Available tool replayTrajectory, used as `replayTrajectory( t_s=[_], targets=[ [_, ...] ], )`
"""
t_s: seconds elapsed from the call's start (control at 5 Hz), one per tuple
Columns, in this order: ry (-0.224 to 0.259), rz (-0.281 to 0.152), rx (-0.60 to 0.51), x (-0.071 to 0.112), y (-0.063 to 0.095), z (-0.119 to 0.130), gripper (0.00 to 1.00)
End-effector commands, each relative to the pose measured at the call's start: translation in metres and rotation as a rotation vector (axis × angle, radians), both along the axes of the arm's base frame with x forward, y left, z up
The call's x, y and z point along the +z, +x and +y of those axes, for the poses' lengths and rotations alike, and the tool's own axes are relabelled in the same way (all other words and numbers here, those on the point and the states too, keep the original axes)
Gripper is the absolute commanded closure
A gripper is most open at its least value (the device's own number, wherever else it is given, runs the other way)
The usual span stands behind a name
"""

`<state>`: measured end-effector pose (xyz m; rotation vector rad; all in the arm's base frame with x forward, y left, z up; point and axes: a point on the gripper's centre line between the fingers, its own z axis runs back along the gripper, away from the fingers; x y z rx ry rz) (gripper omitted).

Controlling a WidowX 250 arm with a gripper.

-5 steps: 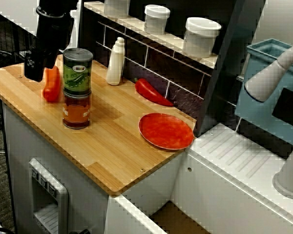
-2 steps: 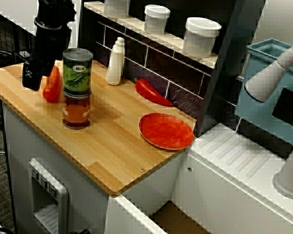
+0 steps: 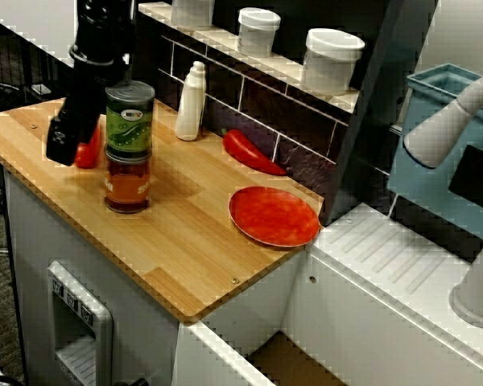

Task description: Push into sink

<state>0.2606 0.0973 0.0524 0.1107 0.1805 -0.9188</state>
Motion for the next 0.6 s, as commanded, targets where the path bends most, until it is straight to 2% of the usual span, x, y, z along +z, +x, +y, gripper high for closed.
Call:
replayTrajectory(
  t_s=[0.0,0.4],
  targets=[
    [0.012,-0.016,0.015,-0.004,0.015,-0.041,0.00],
    [-0.049,0.037,0.029,0.002,0.015,-0.067,0.00]
  ],
)
